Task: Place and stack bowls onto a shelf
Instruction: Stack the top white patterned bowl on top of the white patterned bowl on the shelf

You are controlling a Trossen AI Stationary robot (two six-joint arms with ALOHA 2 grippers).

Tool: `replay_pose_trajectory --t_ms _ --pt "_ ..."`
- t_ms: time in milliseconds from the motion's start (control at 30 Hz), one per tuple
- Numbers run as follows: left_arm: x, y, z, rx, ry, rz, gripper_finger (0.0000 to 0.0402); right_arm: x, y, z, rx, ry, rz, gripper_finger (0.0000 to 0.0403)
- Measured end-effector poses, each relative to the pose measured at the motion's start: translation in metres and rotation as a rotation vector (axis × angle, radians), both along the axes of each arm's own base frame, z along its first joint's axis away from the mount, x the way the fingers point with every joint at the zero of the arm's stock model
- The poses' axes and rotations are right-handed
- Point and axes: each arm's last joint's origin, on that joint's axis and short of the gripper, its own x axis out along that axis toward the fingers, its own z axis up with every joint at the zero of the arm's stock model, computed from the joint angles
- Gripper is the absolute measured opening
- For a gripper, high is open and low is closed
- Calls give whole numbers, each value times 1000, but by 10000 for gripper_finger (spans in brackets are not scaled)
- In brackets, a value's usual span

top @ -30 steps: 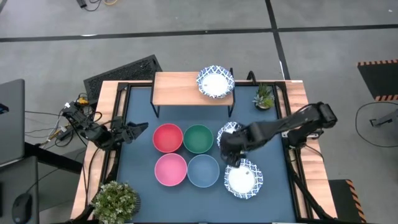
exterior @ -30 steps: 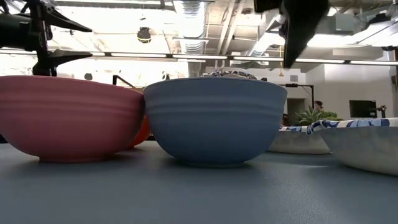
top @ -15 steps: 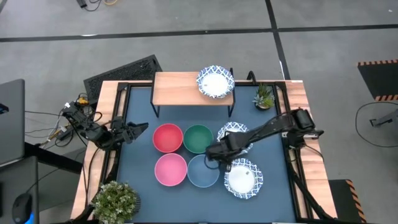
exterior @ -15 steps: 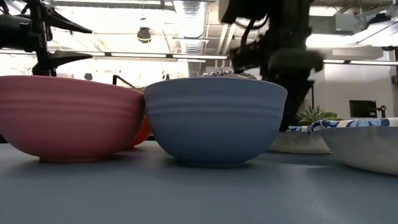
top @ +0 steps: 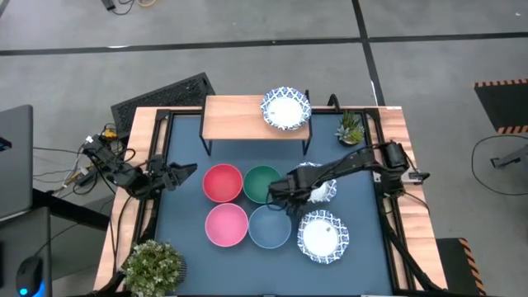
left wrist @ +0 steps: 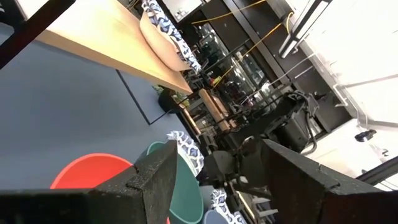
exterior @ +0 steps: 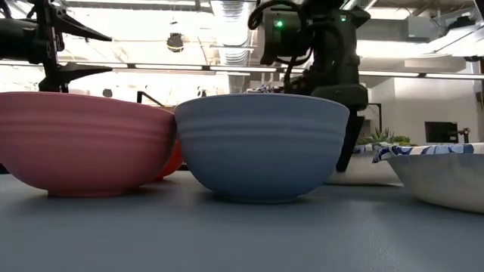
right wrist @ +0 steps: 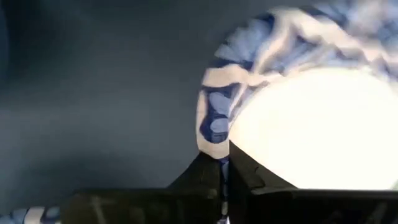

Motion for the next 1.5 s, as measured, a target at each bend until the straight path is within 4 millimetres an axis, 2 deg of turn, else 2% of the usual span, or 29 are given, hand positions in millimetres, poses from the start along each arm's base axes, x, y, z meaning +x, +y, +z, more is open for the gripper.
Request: replay_pose_trajectory --t_ms 133,200,333,533,700,800,867,967,1100,1233,1367,1500 --pt "0 0 0 0 0 0 214 -4 3 16 49 -13 -7 22" --pt "0 0 0 0 0 0 214 -7 4 31 78 -33 -14 20" --pt "0 0 0 -1 0 0 214 -20 3 69 126 -96 -37 20" --pt "0 0 0 -11 -6 -1 214 -54 1 140 293 -286 -32 20" --pt "0 0 0 -11 -5 -1 214 -81 -2 205 482 -613 114 20" --pt "0 0 0 -12 -6 -1 214 -98 -11 245 491 -871 165 20" --pt "0 0 0 -10 -5 0 214 -109 -21 267 417 -1036 188 20" --pt "0 0 0 -7 -1 4 214 -120 -40 291 169 -1194 162 20" --pt "0 1 0 -16 1 30 214 -121 -67 301 -167 -1185 124 20" --pt "-1 2 -1 -17 13 72 214 -102 -96 294 -387 -1060 150 20" --pt "-1 3 -2 -19 23 104 214 -74 -122 272 -475 -888 239 20" --pt "-1 3 -2 -24 22 111 214 -51 -146 239 -451 -667 303 20"
